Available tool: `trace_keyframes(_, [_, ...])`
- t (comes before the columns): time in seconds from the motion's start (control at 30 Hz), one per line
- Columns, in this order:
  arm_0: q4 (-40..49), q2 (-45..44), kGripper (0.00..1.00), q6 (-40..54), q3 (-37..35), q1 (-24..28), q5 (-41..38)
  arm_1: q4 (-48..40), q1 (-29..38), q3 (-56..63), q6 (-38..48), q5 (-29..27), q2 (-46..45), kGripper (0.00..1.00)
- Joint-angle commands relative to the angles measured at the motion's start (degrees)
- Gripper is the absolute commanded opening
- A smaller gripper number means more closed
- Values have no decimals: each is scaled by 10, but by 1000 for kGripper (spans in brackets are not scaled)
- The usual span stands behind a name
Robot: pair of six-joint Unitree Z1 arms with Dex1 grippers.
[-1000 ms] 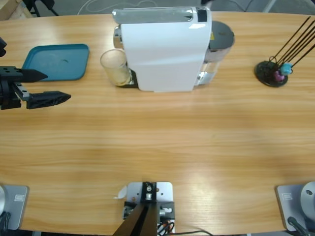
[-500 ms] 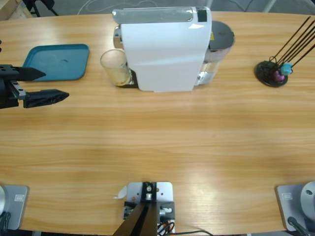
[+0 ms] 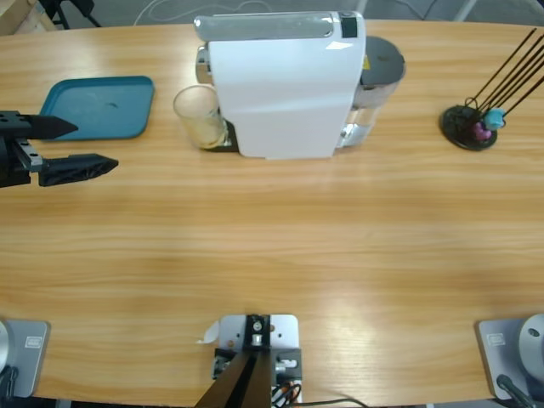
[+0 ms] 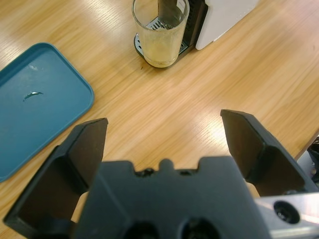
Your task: Pour coffee
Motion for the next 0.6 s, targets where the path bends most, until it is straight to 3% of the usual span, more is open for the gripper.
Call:
trace_keyframes(0.03, [-4, -28, 1000, -2, 6, 4, 6, 12, 6, 33, 6, -10, -13, 1000])
trace_keyframes(0.33, [-5, -53, 1000, -6, 0, 4, 7, 14, 6, 148, -14, -26, -134, 1000])
trace_keyframes(0.6, [-5, -52, 1000, -6, -22, 8, 4, -10, 7, 421, -14, -52, -305, 1000])
